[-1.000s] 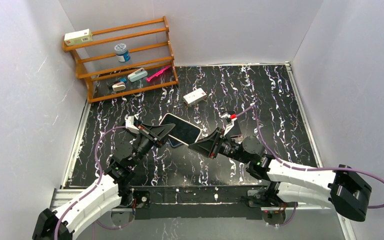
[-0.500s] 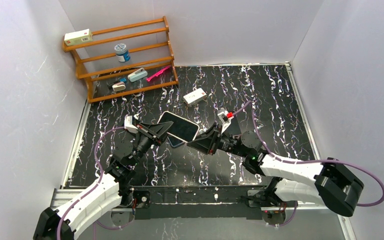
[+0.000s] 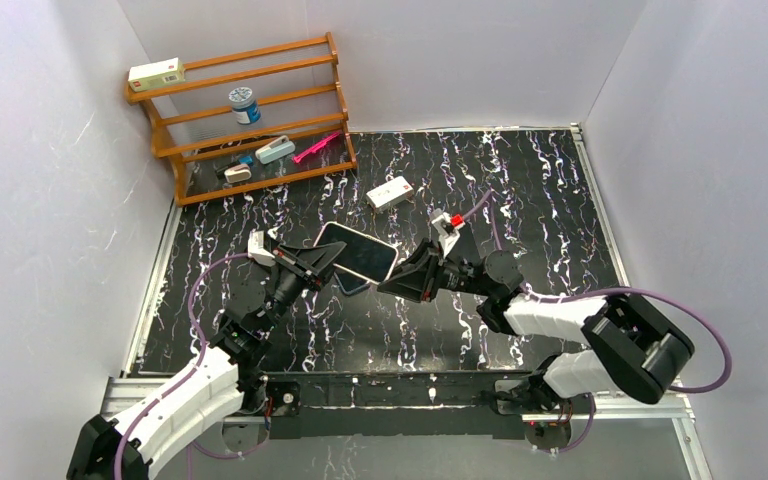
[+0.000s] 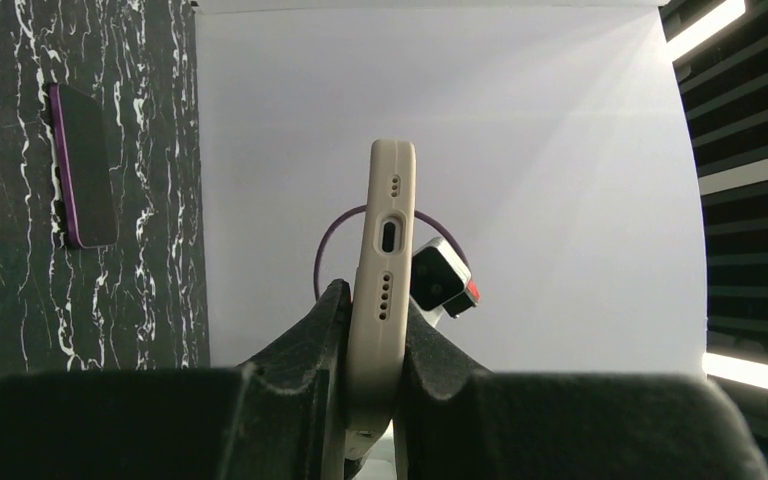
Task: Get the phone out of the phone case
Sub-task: Remove the phone case from the phone.
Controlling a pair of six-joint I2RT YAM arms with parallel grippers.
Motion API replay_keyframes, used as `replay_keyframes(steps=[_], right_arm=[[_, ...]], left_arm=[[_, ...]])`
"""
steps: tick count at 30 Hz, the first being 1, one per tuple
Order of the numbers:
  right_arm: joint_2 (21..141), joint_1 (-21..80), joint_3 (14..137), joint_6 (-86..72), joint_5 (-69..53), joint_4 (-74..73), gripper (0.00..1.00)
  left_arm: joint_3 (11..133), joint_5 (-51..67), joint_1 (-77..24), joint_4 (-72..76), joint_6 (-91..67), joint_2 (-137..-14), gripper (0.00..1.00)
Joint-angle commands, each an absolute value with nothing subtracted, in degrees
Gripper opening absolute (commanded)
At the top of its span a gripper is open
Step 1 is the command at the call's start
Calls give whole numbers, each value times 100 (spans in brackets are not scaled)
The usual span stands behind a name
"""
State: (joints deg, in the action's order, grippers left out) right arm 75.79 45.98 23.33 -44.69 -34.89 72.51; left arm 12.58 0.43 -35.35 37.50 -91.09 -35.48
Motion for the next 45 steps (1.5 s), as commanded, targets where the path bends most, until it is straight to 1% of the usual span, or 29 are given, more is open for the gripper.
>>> replay_keyframes(steps=[1,4,9,16,25,33,38,42,45], right_arm=[[8168,4326,2519,-4736,-3635,7981,1],[8610,4282,2582,-5408,-3794,8724,1],[9063,4222,2836,-6327,-3787,8781,1],[9872,4009,2730,-7295,-3657,9288,1],[10003,3741,2510,-7081,-3452,8862,1],[9736,3668,2504,-6200,-3576,8130,1],[9690,3562,2574,-6593,-3762,7983,1],[9707,3540,2601,-7089,-3893,8249,1],[9546,3534,2602,-7125,-3910,8165,1]], left_arm=[[1628,1193,-3735,4961,-9518,-3440,0],[1645,1262,-3735,5280,-9512,-3466,0],[1759,1414,-3744,5651,-9417,-3509,0],[1706,1285,-3744,5912,-9447,-3370,0],[1699,1171,-3743,6085,-9525,-3211,0],[1657,1043,-3744,6163,-9555,-3060,0],[1536,961,-3744,6421,-9321,-3003,0],[1367,956,-3736,6727,-9121,-3033,0],[1286,1045,-3744,6853,-9157,-3207,0]])
